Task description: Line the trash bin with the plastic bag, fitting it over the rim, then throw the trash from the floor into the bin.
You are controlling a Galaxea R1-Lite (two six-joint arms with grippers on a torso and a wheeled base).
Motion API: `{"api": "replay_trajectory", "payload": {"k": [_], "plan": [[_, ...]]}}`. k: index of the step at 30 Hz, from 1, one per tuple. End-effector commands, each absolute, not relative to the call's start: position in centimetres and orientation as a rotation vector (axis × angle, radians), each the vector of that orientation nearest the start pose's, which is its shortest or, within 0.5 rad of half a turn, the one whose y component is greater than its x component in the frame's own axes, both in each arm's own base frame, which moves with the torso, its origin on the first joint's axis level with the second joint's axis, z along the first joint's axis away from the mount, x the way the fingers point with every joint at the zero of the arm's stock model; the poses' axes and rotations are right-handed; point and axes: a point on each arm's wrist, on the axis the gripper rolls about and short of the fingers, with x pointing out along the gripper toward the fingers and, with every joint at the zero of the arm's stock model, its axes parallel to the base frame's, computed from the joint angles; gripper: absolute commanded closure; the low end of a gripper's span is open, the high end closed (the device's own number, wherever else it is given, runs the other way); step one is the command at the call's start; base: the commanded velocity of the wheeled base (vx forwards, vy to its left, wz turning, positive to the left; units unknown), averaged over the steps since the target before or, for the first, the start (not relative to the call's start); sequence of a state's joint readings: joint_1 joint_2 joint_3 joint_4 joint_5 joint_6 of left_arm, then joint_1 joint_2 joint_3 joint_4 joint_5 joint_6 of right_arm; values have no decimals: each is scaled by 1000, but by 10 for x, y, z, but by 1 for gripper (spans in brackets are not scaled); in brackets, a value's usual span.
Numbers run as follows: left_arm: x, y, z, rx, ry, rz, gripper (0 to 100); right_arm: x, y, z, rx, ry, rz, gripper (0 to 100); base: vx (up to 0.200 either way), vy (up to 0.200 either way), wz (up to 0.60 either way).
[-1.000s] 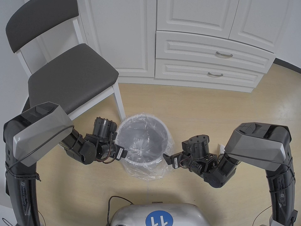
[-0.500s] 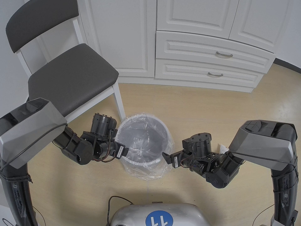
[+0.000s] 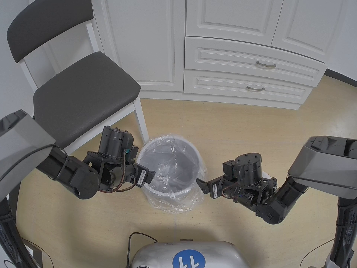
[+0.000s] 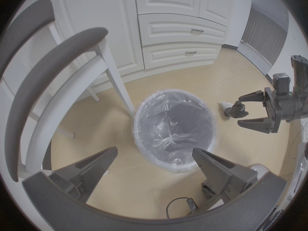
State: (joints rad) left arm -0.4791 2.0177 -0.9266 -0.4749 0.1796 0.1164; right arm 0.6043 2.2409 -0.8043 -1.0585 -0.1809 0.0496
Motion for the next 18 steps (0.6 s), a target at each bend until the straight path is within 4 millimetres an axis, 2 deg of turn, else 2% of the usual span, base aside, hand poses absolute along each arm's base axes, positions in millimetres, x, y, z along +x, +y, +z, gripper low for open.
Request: {"api": "replay_trajectory", "payload": {"k": [1,5,6,7,13,17,18], "plan": [[296,-166,120,302,502,-368,0,290,194,72,-150,316,421,0,0,0,0],[280,-167,132,299,473,-402,0,270,182,95,-189,294,429,0,0,0,0],[279,-167,132,299,473,-402,0,270,181,96,-189,294,429,0,0,0,0],[268,-168,139,294,455,-430,0,260,176,107,-194,282,434,0,0,0,0],[237,-161,167,259,384,-537,0,234,158,138,-258,237,432,0,0,0,0],[228,-157,178,246,345,-542,0,219,155,152,-267,219,445,0,0,0,0],[222,-156,185,237,322,-546,0,209,153,160,-274,222,428,0,0,0,0]]}}
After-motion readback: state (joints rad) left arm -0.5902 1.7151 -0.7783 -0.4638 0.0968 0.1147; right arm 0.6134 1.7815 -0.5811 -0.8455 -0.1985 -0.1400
